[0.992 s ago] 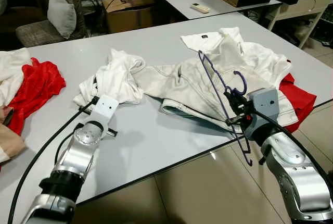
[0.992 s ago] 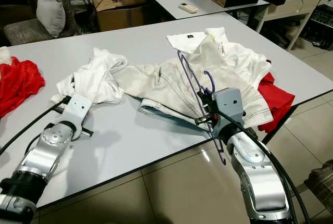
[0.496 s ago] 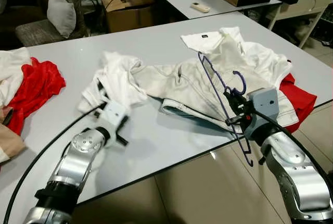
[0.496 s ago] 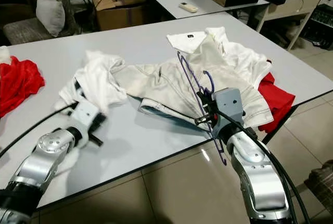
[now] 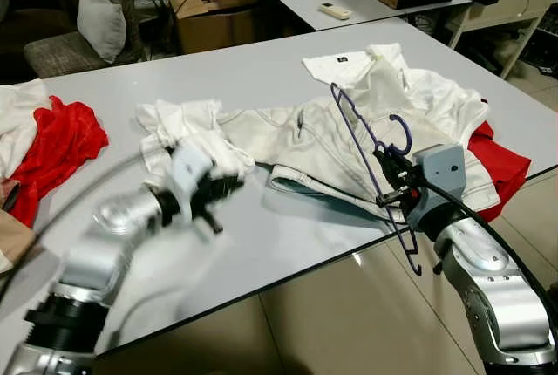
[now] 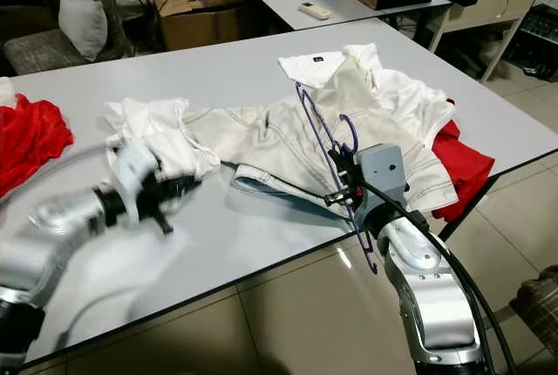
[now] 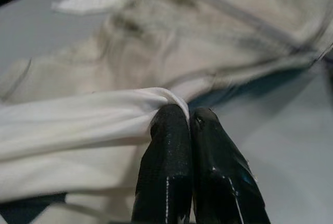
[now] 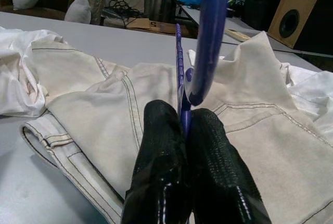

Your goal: Hang hanger

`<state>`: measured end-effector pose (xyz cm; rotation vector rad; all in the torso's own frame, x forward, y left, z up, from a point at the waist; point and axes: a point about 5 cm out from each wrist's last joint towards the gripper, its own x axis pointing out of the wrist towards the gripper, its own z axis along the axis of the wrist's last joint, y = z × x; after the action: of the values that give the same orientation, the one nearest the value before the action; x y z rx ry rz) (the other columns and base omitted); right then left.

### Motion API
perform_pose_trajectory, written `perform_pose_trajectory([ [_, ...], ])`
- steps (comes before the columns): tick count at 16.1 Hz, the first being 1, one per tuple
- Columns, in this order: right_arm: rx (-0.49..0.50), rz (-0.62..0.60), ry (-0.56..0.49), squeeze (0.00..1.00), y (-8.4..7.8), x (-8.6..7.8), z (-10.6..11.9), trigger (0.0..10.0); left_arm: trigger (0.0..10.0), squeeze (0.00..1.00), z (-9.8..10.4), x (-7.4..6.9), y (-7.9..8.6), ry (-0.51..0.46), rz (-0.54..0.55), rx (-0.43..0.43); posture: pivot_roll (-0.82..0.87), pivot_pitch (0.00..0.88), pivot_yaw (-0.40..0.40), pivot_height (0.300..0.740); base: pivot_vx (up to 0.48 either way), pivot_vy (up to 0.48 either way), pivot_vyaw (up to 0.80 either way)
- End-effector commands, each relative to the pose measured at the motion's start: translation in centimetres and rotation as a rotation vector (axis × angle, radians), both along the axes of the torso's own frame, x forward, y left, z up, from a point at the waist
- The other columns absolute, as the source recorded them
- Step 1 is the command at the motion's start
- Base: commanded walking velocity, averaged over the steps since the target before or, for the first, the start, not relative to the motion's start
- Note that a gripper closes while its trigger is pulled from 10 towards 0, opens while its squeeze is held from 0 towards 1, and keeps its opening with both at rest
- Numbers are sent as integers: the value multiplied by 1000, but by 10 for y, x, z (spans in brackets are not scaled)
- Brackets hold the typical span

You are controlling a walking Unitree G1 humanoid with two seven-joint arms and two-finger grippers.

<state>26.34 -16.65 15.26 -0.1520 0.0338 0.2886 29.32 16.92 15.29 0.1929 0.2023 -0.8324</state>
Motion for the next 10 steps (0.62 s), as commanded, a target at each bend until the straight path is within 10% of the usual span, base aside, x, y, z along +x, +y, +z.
perform_pose_trajectory([
  [1, 4, -14, -5, 0, -3, 1, 0, 10000, 0, 0, 16, 0, -5, -23, -40, -57, -74, 0, 18, 740, 0, 0, 0],
  [10, 9, -58, -20, 0, -7, 0, 0, 10000, 0, 0, 128, 11, -19, -248, -132, -465, -81, 0, 43, 740, 0, 0, 0],
])
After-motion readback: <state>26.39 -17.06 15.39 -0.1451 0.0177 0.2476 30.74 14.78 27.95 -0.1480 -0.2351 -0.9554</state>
